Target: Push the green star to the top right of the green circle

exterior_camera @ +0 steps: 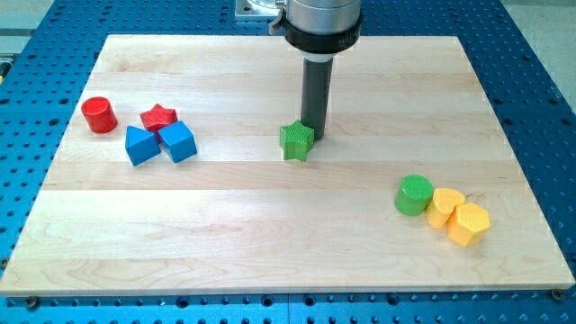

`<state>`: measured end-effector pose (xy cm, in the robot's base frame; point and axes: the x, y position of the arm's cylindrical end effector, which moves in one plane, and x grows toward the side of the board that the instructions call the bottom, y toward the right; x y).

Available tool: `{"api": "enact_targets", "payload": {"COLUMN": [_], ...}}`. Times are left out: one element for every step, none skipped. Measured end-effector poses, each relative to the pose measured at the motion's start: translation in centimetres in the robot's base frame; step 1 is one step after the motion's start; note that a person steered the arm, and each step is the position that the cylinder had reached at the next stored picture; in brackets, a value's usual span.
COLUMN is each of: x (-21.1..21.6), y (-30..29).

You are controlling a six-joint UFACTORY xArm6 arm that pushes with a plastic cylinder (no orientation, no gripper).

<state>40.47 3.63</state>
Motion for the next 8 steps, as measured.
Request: {"api": "enact_targets", "payload": {"x": [-5.3,-4.1,0.4,4.6,5.8,4.2,1.2,-1.9], "y": [-2.5,-7.0,-7.1,-2.9,5.8,7.9,4.1,5.0]}}
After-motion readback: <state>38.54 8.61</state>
